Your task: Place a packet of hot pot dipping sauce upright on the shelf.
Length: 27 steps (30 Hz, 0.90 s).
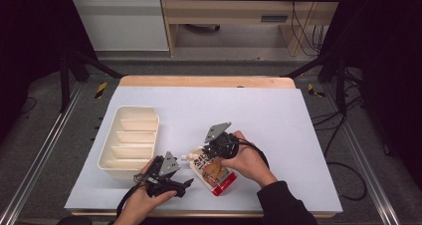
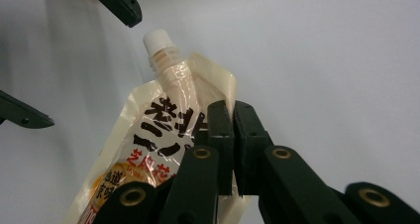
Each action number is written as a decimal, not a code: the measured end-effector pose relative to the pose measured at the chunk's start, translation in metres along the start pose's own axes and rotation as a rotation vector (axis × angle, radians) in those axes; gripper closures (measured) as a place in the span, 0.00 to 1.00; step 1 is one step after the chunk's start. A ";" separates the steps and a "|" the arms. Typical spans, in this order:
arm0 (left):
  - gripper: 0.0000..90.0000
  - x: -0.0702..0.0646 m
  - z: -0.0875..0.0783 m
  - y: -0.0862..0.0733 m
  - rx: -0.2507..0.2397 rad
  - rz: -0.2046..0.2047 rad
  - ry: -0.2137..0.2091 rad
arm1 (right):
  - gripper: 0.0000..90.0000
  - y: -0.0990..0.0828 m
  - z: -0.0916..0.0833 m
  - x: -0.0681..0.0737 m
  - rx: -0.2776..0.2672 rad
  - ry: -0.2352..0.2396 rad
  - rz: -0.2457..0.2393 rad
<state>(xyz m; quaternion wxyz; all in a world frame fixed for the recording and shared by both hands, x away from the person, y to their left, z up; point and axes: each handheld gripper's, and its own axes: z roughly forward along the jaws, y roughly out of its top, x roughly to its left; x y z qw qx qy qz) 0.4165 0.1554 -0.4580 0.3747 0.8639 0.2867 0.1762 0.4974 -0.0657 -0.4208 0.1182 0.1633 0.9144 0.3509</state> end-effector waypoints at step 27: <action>0.12 0.037 -0.045 0.077 -0.055 0.081 -0.035 | 0.98 0.020 -0.064 0.010 -0.141 -0.066 -0.017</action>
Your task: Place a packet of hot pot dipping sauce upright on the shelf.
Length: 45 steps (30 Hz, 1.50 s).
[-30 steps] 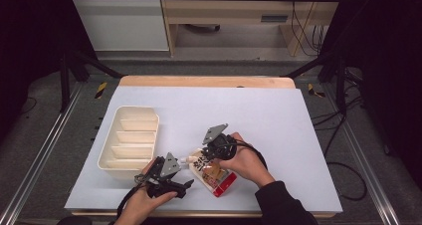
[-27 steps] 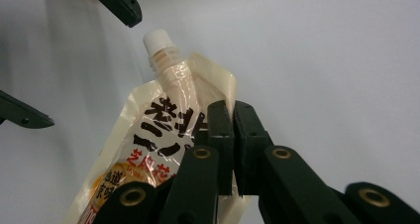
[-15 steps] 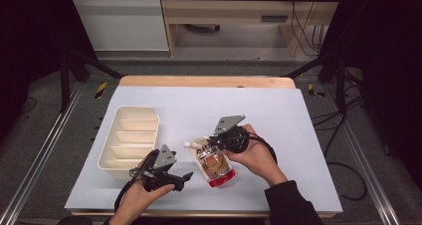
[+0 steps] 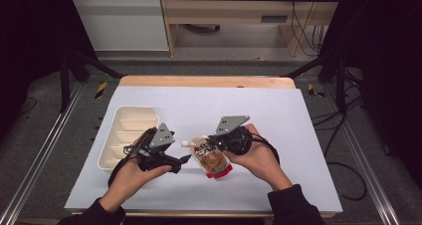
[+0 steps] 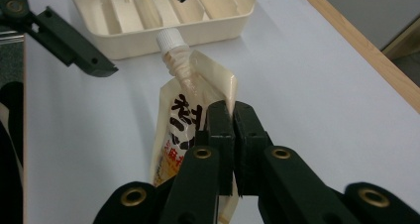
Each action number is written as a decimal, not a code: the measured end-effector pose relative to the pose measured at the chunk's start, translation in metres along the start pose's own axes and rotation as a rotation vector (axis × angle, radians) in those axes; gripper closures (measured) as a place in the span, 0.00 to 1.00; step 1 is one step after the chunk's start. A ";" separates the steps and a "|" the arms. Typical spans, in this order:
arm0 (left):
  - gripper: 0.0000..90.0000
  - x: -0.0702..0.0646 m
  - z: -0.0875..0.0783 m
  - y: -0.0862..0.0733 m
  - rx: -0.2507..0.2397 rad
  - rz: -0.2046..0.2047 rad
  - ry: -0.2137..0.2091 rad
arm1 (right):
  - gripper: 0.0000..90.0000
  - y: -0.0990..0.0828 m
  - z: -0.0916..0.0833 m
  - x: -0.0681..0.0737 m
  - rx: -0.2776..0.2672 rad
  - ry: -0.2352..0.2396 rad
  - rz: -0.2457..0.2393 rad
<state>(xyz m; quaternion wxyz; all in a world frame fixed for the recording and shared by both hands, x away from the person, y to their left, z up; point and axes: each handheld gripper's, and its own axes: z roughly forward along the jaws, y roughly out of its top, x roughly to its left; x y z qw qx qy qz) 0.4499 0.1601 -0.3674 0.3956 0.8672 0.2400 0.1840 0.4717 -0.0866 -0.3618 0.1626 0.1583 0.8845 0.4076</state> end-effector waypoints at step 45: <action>0.77 -0.010 0.028 0.012 0.111 0.118 -0.189 | 0.97 0.002 -0.022 0.030 -0.007 0.006 -0.055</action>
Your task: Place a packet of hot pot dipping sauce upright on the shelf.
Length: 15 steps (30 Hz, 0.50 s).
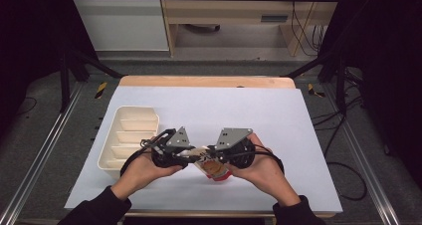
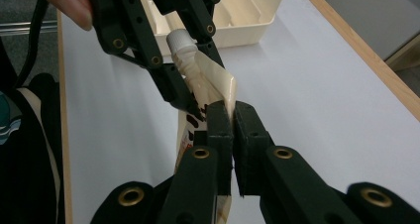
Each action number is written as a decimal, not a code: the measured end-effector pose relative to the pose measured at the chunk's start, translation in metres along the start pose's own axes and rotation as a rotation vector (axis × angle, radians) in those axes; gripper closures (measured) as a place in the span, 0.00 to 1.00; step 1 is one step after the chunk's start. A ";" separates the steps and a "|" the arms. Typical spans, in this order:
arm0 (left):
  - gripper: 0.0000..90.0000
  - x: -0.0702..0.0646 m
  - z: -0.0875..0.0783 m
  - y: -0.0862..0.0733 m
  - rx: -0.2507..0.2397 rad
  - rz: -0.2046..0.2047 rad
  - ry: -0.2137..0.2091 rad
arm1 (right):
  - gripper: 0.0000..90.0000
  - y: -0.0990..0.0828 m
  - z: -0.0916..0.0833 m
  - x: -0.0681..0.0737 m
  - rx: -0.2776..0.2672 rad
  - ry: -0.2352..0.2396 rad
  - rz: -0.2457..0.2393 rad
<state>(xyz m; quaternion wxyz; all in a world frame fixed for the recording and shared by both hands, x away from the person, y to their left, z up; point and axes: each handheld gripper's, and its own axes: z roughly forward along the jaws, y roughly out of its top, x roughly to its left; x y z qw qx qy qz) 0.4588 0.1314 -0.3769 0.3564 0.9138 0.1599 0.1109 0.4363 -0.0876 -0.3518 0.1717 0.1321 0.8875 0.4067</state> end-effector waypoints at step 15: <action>0.81 0.001 0.001 0.001 0.024 0.023 0.016 | 0.28 -0.044 -0.003 -0.003 0.024 -0.246 0.079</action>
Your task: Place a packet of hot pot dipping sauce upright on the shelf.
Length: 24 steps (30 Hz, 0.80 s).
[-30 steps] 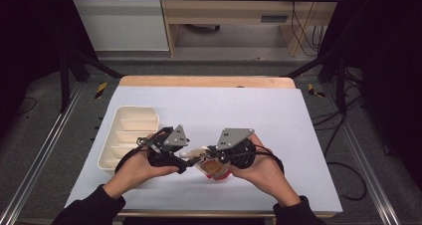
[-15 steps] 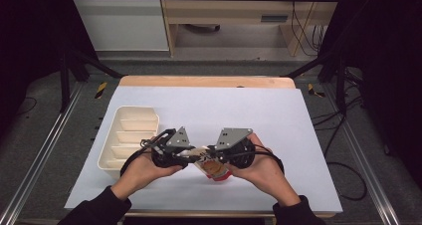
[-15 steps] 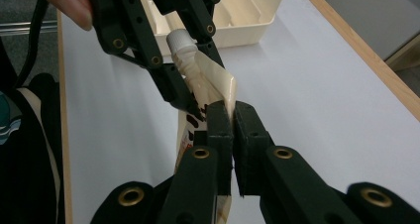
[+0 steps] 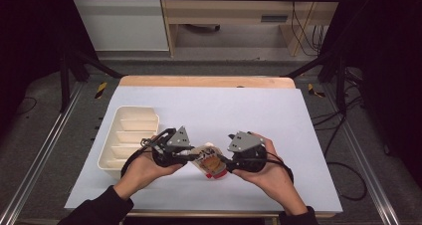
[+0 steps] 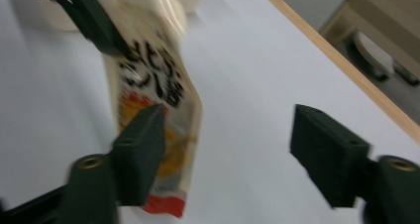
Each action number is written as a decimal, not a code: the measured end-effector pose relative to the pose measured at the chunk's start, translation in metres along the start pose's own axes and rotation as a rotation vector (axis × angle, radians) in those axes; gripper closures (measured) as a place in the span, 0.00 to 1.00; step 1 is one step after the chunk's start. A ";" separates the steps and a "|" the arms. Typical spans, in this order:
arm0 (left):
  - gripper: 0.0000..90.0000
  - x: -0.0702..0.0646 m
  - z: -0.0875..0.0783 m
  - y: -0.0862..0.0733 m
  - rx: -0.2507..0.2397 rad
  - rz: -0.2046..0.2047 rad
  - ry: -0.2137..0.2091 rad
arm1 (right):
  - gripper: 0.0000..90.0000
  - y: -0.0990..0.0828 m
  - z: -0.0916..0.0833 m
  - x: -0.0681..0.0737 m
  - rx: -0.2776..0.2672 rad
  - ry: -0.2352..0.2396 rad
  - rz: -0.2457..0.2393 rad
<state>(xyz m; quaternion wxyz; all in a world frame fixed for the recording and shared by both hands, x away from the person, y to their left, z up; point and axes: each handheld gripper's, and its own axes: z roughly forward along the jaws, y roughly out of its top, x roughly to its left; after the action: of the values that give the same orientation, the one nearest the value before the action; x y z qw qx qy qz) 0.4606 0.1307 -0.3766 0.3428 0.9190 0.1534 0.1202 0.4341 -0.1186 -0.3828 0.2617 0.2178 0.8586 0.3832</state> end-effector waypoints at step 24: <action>0.81 0.022 -0.001 0.026 0.081 0.038 -0.039 | 0.10 -0.086 0.006 -0.032 0.091 -0.197 0.293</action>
<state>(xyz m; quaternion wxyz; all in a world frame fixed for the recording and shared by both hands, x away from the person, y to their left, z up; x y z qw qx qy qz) 0.4855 0.1205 -0.3566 0.3057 0.9371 0.1341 0.1025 0.4470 -0.1862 -0.4437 0.2758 0.3889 0.8042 0.3548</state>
